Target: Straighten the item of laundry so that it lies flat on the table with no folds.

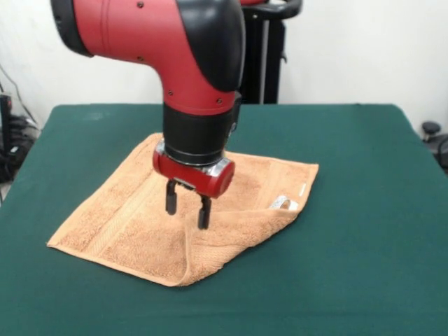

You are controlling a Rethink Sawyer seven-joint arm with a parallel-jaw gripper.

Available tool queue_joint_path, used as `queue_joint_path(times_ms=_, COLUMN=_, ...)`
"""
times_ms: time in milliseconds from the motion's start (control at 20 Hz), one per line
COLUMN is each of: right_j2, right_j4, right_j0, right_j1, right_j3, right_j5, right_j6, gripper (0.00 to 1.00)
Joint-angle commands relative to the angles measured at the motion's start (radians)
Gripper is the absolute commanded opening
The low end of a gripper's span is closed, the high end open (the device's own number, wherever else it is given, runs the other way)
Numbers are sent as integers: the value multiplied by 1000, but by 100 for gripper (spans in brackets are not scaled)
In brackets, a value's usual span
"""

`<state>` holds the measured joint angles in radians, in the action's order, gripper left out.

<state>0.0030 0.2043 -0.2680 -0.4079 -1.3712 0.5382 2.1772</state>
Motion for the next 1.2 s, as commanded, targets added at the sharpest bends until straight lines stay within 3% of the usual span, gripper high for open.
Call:
queue_joint_path(times_ms=50, right_j2=12, right_j4=-13, right_j0=72, right_j1=18, right_j3=-153, right_j5=-91, right_j6=182, gripper=100)
queue_joint_path(times_ms=1200, right_j2=56, right_j4=-21, right_j0=4, right_j1=22, right_j3=-179, right_j5=-114, right_j6=88, gripper=100)
